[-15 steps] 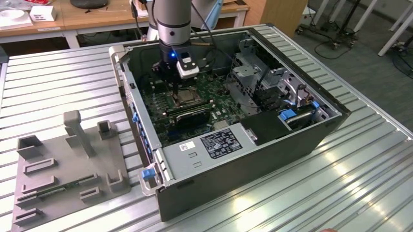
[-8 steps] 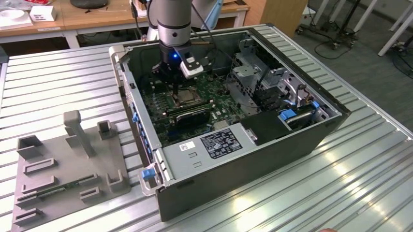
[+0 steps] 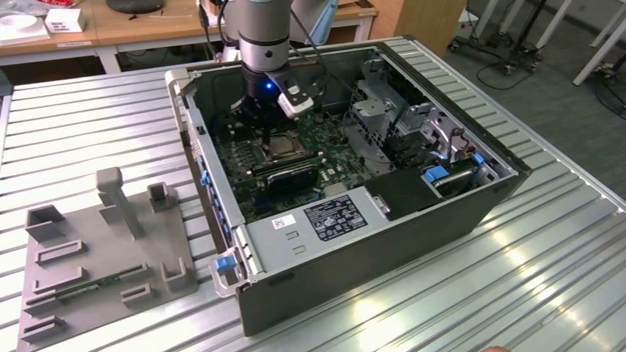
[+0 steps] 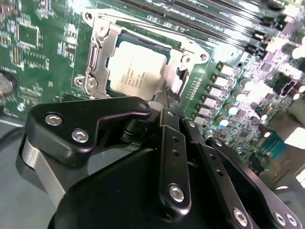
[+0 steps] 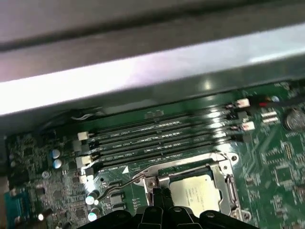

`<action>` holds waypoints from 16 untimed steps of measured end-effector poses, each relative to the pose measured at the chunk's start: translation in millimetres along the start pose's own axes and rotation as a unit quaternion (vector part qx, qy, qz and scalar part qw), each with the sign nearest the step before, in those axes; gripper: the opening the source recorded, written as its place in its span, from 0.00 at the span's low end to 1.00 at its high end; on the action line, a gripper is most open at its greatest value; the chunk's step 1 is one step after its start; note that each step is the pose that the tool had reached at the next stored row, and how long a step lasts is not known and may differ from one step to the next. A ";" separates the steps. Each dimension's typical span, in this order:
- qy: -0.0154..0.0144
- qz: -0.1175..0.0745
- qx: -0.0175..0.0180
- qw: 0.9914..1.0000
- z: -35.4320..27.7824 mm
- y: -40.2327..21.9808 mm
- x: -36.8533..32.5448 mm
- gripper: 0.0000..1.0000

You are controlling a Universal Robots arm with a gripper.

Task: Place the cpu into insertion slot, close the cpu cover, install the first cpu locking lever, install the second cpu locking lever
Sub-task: 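Close the cpu cover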

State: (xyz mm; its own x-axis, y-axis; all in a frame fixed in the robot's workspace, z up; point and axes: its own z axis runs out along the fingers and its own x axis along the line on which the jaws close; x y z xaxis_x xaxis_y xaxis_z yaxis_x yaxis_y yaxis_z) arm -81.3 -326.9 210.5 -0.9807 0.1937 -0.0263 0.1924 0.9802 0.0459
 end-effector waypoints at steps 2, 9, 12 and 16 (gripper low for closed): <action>0.001 -0.013 0.001 1.000 0.2 0.0 0.0 0.11; 0.001 -0.027 0.017 0.999 0.3 -0.1 0.0 0.11; 0.000 -0.027 0.017 0.999 0.2 -0.1 0.1 0.11; -0.006 -0.033 0.015 0.999 0.3 -0.7 0.1 0.11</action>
State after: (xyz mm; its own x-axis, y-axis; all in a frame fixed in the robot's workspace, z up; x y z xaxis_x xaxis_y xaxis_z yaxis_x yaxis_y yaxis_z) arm -81.5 -327.5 210.2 -0.9907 0.1294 -0.0410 0.1289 0.9916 0.0127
